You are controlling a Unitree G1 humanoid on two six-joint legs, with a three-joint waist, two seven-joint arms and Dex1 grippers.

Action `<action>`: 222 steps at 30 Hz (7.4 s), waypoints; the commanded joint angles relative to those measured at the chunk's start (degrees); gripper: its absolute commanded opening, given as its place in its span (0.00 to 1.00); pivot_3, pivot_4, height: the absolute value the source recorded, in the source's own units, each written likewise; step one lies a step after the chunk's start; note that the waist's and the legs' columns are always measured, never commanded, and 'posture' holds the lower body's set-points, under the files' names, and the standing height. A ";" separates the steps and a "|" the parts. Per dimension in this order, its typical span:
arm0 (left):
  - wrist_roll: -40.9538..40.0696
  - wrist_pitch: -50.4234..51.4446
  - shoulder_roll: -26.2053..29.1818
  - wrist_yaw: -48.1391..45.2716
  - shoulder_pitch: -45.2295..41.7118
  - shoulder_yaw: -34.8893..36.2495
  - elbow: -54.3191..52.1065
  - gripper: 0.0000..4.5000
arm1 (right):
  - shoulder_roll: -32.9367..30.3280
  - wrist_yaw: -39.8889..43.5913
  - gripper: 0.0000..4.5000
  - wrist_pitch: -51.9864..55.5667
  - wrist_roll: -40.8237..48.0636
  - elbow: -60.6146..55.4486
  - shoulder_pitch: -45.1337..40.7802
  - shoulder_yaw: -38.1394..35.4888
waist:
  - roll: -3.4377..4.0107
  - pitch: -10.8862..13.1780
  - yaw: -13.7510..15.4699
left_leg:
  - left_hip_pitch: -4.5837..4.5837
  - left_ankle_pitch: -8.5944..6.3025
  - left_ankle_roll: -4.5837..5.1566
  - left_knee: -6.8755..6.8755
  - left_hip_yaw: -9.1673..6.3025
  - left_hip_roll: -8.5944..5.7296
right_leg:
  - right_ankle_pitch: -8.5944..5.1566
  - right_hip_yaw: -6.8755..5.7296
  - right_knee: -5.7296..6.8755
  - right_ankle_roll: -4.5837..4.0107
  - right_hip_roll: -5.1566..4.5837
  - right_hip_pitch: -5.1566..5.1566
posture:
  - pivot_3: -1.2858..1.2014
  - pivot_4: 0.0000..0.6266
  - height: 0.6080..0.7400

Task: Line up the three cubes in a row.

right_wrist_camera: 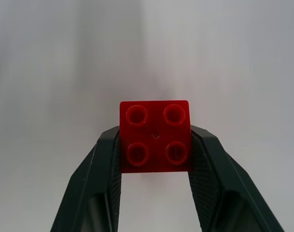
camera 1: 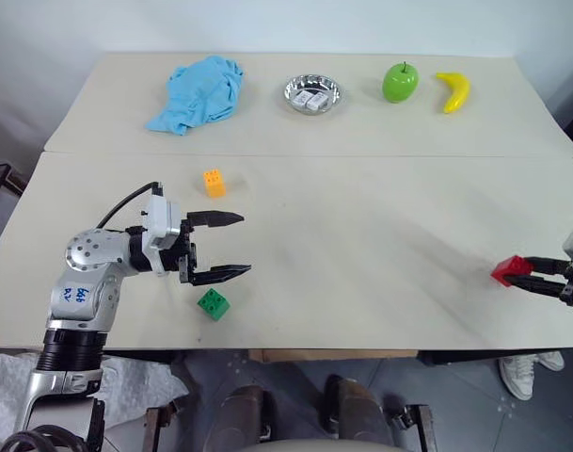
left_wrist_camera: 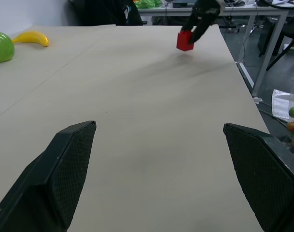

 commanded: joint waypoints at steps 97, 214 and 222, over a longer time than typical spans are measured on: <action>15.70 -12.14 -18.43 0.02 -27.29 -14.15 40.67 0.34 | 29.47 -15.27 1.00 -4.05 19.95 -46.29 20.23 -0.55 | -0.03 -0.03 1.46 | -0.82 0.11 -0.01 0.46 -1.06 -0.49 | -0.04 -1.31 -0.03 -0.06 -0.07 0.06 | 0.52 0.24 1.00; 13.36 8.82 -17.56 37.53 -17.20 0.55 20.54 0.33 | 33.63 -20.92 1.00 -2.50 14.24 -45.31 13.01 6.51 | -0.18 0.02 1.17 | -0.90 0.04 0.01 0.89 -1.25 -0.26 | -0.01 -1.20 0.22 -0.03 -0.16 0.06 | 0.52 0.24 1.00; 13.28 -18.43 -2.36 -3.30 -20.48 -3.36 39.25 0.33 | 30.09 -18.24 1.00 -2.43 15.27 -45.05 15.30 3.65 | -0.15 0.02 0.82 | -0.89 0.02 -0.04 0.84 -1.22 -0.23 | -0.04 -1.21 0.13 -0.06 -0.10 0.05 | 0.52 0.24 1.00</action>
